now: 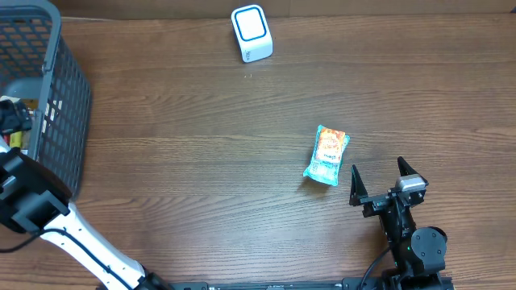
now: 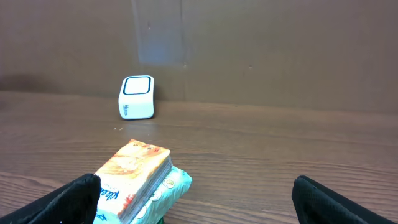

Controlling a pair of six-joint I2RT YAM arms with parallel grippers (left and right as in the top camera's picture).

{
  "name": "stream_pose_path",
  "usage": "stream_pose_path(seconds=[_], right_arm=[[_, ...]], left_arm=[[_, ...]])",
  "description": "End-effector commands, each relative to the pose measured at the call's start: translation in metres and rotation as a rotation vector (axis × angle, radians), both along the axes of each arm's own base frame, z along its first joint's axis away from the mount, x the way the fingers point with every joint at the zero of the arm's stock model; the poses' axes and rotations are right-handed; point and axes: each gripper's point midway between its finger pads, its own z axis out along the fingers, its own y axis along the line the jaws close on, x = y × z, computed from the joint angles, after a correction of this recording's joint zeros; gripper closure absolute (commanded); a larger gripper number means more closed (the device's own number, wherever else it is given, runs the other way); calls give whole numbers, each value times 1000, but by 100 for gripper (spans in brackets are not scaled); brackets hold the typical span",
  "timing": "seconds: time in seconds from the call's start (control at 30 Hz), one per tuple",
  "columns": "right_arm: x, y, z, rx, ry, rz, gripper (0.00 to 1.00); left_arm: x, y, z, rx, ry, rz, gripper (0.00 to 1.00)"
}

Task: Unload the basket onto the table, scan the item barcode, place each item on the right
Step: 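Move the left gripper back over the basket, then lower the left gripper and grasp the red stick and yellow highlighter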

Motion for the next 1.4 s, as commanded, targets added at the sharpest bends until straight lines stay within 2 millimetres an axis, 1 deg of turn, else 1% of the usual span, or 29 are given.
stream_pose_path(seconds=[0.0,0.17,0.3,0.33,0.43,0.53,0.83,0.93,1.0,1.1,1.27,1.37], right_arm=[[1,-3,-2,-4,-5,-16,0],[1,-3,-2,-4,-5,-16,0],[1,-3,-2,-4,-5,-16,0],[1,-3,-2,-4,-5,-16,0],[1,-3,-2,-4,-5,-16,0],[1,-3,-2,-4,-5,-16,0],[1,-3,-2,-4,-5,-16,0],[1,-3,-2,-4,-5,-16,0],[1,-3,-2,-4,-5,-16,0],[1,-3,-2,-4,-5,-16,0],[1,-3,-2,-4,-5,-16,0],[1,-3,-2,-4,-5,-16,0]], left_arm=[[4,-1,-23,-54,9,-92,0],[9,0,-48,-101,2,-129,1],[4,1,-65,-127,25,-125,0],[4,-2,-70,-147,24,-125,0],[8,-18,-83,-245,-10,-136,0],[9,-28,-90,-300,-22,-124,0],[8,-45,-89,-336,-2,-22,0],[9,-46,-88,-329,-1,16,0],[9,-42,-85,-299,10,31,0],[6,-29,-76,-213,41,56,0],[15,-17,-55,-144,7,53,0],[20,-15,-43,-127,-11,34,0]])
